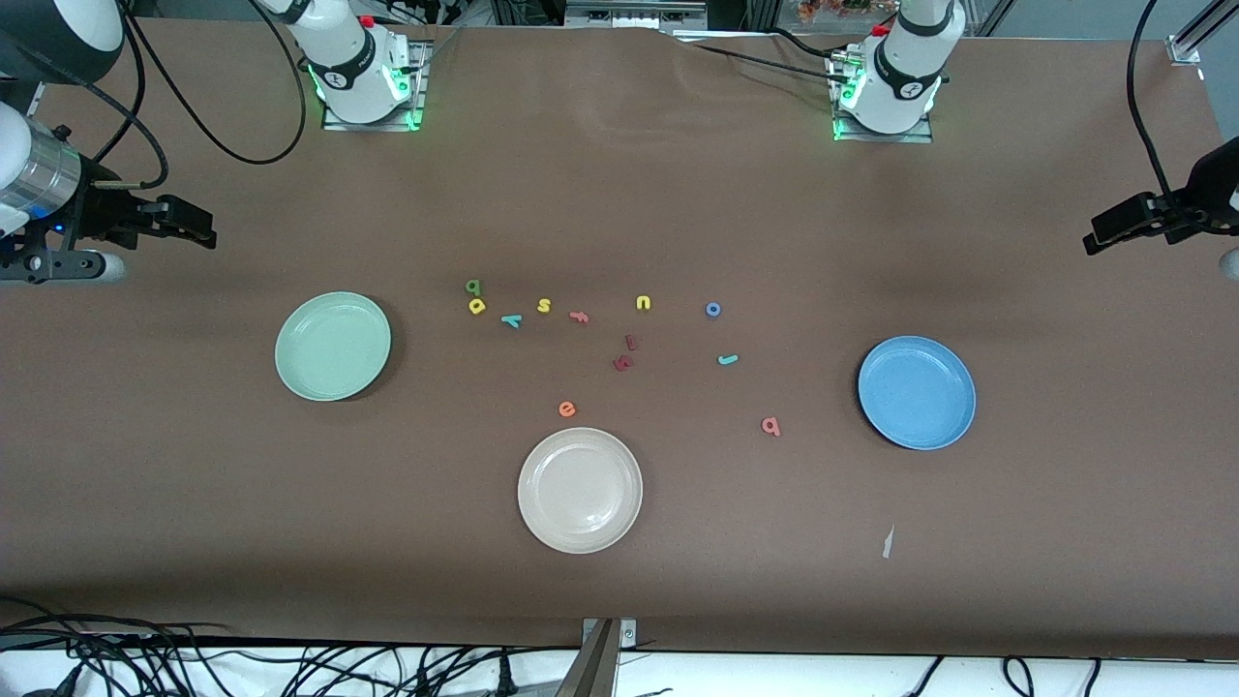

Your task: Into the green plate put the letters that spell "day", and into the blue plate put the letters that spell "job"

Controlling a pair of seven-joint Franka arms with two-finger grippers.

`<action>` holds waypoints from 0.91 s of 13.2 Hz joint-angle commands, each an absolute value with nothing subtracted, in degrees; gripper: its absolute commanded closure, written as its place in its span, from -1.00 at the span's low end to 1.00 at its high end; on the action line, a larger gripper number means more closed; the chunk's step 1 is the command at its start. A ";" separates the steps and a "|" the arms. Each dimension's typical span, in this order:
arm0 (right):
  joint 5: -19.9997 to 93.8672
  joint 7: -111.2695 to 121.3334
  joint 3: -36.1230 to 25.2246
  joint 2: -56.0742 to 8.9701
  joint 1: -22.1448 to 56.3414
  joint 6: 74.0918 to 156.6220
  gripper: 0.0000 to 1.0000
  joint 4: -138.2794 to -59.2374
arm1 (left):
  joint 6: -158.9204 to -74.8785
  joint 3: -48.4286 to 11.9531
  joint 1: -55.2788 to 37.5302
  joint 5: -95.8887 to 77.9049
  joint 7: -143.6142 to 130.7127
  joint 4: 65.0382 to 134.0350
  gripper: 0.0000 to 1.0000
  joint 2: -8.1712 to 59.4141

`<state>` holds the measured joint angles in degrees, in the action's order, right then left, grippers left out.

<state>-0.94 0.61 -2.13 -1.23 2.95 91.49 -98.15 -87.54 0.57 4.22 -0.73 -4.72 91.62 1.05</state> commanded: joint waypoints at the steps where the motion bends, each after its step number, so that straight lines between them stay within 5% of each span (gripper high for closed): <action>1: -0.09 0.18 -2.02 -1.23 2.72 91.49 -1.00 -97.91 | -87.10 0.44 4.57 -1.85 -3.25 91.23 -1.00 0.88; 12: 4.48 -9.23 -1.58 -8.17 6.32 96.06 -1.00 -97.91 | -90.07 -0.78 2.73 -1.76 -4.13 91.05 -1.00 4.38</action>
